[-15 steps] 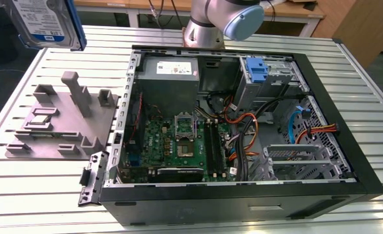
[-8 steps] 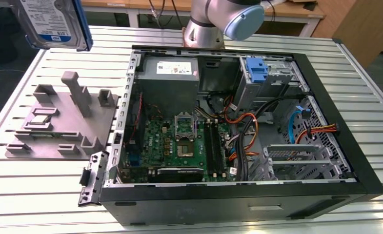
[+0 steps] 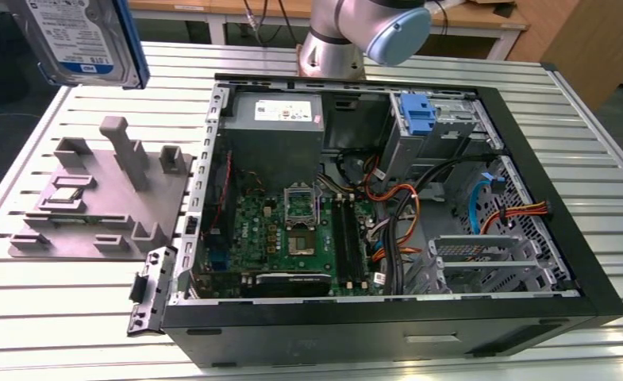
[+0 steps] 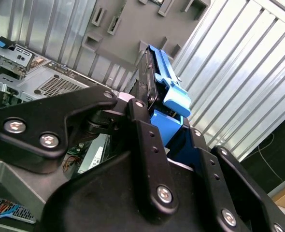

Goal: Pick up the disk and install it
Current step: 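Pick up the disk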

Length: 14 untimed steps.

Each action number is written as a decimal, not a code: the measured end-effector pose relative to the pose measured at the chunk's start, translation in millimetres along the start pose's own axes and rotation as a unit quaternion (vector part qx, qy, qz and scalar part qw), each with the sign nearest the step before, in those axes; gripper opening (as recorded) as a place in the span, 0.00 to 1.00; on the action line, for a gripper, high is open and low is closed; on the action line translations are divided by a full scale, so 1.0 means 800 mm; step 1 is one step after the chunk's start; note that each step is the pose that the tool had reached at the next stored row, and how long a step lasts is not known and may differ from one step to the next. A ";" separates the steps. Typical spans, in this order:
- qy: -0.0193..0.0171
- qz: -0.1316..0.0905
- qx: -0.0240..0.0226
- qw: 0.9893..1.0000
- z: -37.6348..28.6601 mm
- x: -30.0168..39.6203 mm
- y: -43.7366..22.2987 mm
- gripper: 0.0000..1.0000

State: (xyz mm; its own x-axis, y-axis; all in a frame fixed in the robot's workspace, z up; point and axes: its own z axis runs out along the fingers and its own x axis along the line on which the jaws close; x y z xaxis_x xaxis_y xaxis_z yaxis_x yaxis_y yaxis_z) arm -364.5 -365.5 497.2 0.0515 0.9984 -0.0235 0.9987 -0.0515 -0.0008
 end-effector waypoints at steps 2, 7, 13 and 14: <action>0.000 0.000 0.000 1.000 0.0002 -0.0033 0.0002 0.36; 0.000 0.000 0.000 1.000 0.0009 -0.0052 0.0050 0.36; 0.000 0.000 0.000 1.000 0.0017 -0.0154 0.0079 0.36; 0.000 0.000 0.000 1.000 0.0019 -0.0189 0.0080 0.36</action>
State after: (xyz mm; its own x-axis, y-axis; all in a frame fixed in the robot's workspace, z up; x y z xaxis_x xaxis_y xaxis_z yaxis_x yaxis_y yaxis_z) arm -358.9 -380.9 496.1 0.0515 0.9984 -0.0238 0.9987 -0.0515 -0.0007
